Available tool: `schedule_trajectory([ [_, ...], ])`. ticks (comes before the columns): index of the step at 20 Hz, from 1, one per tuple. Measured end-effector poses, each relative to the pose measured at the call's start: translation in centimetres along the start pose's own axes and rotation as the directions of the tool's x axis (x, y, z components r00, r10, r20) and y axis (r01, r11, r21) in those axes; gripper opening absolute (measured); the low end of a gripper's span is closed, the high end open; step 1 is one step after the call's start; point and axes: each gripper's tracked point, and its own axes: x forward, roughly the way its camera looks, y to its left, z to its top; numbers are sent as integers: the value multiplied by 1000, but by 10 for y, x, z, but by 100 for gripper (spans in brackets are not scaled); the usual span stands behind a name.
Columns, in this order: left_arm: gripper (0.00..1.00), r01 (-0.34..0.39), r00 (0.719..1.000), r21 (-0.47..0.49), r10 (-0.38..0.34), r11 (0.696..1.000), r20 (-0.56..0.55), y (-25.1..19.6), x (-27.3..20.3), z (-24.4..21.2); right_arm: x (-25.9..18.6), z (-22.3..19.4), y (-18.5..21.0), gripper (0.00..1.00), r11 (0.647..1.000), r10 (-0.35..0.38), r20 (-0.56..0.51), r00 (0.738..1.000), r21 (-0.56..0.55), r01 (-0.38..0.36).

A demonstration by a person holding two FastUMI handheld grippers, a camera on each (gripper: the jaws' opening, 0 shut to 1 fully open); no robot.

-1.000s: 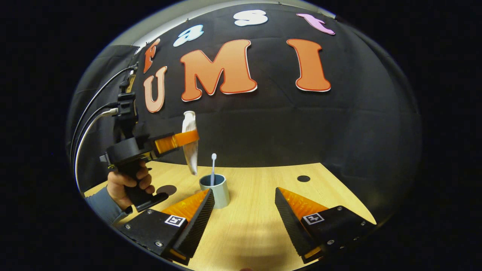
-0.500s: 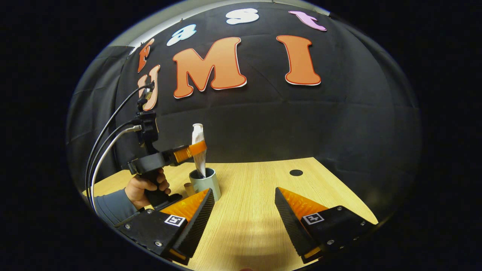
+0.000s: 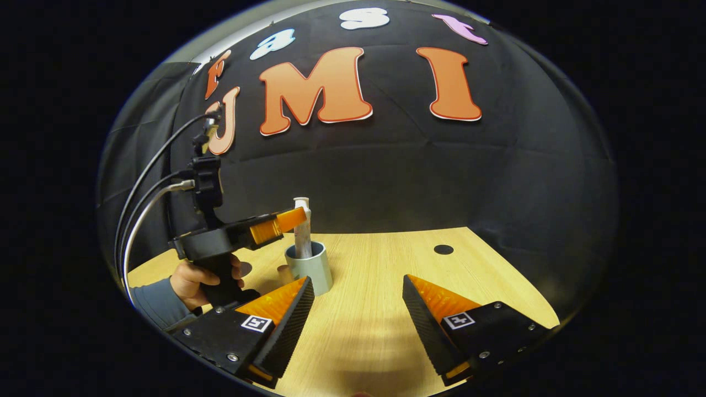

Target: Put the toothbrush and toothpaste on the desktop into the cup, then pick up the cup and place it on the coaster on the desktop.

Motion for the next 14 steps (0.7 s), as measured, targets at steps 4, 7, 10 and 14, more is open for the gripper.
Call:
schedule_trajectory([
  [4, 52, -17, 1000, 38, 17, 999, -3, 14, -44, 24, 5, 11, 30, 97, 999, 24, -21, 999, -29, -24],
  [7, 78, -13, 999, 85, 17, 996, -38, 23, -86, 36, 12, 20, 52, 97, 997, 33, -57, 998, -63, -37],
  [10, 93, -78, 997, 146, 81, 986, -19, 49, -132, 58, 22, 30, 66, 97, 996, 17, -92, 996, -84, -25],
  [14, 98, -135, 990, 190, 142, 973, -25, 73, -192, 76, 40, 33, 82, 97, 997, -1, -181, 984, -79, -13],
])
